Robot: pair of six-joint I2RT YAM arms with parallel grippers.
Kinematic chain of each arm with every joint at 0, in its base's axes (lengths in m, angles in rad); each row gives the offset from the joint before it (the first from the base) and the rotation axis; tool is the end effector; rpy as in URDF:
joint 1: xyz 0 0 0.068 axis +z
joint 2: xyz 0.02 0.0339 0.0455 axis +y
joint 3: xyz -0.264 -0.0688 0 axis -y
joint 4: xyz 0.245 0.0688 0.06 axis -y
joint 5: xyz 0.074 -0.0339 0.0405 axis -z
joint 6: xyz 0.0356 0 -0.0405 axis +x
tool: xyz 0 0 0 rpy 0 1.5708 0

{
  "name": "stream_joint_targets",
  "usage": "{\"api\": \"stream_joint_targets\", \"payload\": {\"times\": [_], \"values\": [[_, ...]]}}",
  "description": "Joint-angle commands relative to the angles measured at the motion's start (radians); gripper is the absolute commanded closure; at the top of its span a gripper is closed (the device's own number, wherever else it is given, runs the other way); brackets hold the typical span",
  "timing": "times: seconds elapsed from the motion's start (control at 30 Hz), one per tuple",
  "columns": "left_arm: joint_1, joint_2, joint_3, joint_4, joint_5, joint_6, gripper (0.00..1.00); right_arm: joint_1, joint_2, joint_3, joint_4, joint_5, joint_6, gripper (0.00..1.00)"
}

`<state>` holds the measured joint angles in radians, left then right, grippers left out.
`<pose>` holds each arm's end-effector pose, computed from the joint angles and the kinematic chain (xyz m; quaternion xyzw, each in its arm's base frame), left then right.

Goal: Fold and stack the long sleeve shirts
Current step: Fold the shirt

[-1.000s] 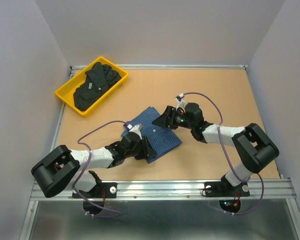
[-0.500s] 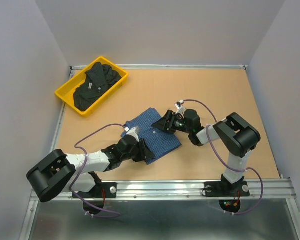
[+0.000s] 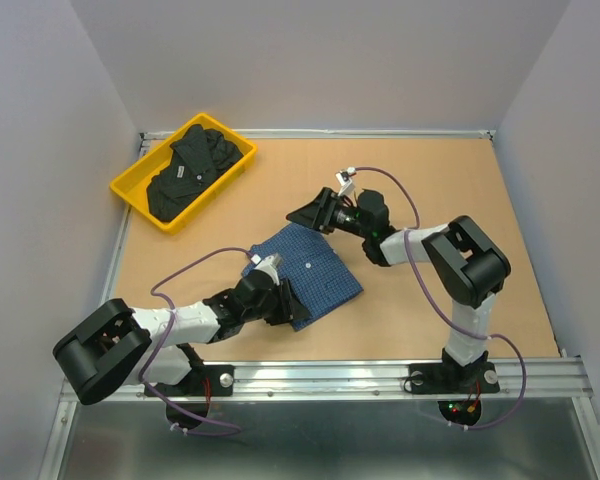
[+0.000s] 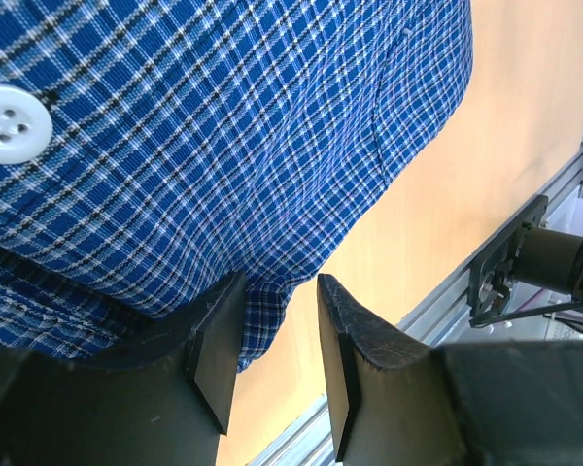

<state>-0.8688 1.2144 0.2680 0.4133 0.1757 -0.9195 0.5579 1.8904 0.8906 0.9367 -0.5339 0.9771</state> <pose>0.1333 -0.1672 0.1418 0.0216 0.8659 -0.4328 0.2499 0.3215 0.2220 0.1838 -0.0303 0.7254 0.5968 0.3416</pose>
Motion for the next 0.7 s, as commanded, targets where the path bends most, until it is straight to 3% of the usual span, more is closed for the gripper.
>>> {"api": "stream_joint_targets", "payload": {"times": [0.0,0.33,0.67], "values": [[-0.004,0.011,0.002,-0.088,0.010,0.034,0.53,0.037,0.085,0.113,0.028,-0.032,0.026,0.17],[-0.004,-0.026,-0.018,-0.099,0.021,0.030,0.53,0.054,0.295,0.136,0.025,0.057,0.069,0.16],[-0.004,-0.058,-0.039,-0.103,0.039,0.031,0.53,0.045,0.269,0.280,-0.098,0.084,0.020,0.16]]}}
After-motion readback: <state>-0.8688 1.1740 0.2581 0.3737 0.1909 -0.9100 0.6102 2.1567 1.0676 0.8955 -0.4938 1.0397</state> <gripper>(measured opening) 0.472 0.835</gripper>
